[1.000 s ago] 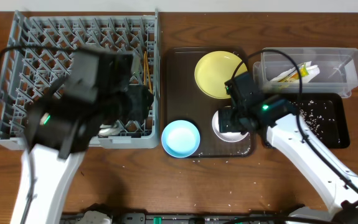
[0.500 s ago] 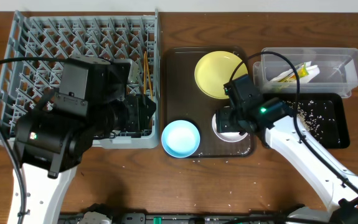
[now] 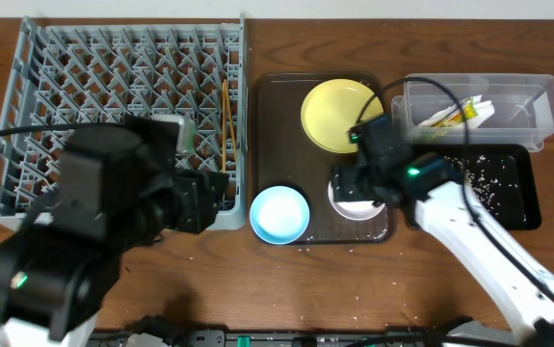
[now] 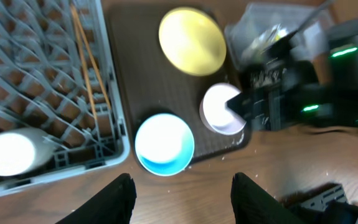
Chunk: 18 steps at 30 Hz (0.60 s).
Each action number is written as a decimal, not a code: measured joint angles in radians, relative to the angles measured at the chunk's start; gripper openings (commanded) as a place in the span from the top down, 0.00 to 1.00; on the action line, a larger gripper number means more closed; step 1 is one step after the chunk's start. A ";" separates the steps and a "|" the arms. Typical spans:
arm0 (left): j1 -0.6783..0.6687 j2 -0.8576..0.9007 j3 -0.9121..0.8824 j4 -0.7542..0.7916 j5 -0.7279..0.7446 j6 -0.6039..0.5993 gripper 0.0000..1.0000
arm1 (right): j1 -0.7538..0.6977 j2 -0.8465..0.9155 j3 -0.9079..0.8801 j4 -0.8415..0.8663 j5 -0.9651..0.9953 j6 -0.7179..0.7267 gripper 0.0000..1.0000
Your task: Sort waste into correct bins and load items into the dishwasher
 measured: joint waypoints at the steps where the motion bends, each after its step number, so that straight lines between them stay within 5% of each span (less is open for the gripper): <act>1: -0.004 0.008 -0.025 0.020 0.013 0.001 0.44 | -0.022 -0.033 0.000 -0.010 -0.006 0.003 0.17; 11: -0.195 0.257 -0.146 0.318 0.074 0.000 0.44 | -0.444 -0.529 0.047 -0.151 -0.006 0.112 0.11; 18: -0.332 0.569 -0.147 0.470 -0.006 0.000 0.44 | -0.547 -0.643 0.050 -0.285 -0.007 0.138 0.01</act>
